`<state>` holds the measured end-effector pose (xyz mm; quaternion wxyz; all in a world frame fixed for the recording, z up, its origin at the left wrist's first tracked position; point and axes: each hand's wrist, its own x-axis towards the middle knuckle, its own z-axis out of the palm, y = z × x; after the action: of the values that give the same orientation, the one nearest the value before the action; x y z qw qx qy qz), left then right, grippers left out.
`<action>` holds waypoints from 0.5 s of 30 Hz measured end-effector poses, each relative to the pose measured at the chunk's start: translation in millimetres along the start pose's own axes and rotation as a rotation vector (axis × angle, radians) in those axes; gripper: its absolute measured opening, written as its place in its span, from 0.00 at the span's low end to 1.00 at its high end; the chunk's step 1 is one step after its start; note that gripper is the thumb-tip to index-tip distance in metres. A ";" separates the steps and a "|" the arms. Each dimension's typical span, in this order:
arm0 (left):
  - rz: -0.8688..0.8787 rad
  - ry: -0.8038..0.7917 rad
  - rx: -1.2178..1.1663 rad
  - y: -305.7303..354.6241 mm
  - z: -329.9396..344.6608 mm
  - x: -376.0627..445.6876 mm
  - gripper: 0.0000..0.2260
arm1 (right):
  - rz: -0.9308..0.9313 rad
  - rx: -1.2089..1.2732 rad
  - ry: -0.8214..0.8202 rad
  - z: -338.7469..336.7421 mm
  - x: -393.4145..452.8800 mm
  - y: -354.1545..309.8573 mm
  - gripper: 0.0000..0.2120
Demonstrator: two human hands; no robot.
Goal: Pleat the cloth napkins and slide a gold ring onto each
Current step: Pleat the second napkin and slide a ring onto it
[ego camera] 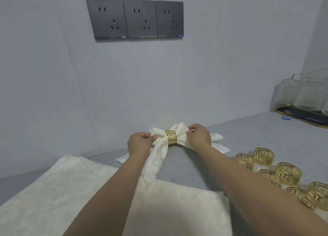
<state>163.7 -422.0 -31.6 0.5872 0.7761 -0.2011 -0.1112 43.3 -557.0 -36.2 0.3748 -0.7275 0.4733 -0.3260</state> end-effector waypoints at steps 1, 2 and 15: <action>-0.009 -0.004 0.006 -3.7 1.2 -1.1 0.04 | 0.010 0.004 0.000 3.1 0.1 4.7 0.08; -0.022 -0.005 0.001 -6.6 2.3 -1.9 0.05 | 0.022 -0.002 0.002 5.6 -0.1 8.5 0.08; 0.029 -0.043 0.129 -10.4 -5.6 -9.4 0.05 | -0.068 -0.141 -0.035 -0.5 -16.1 16.9 0.16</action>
<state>159.5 -410.6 -40.6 0.5329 0.8069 -0.2318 -0.1063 29.8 -546.8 -52.3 0.3195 -0.7735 0.4633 -0.2915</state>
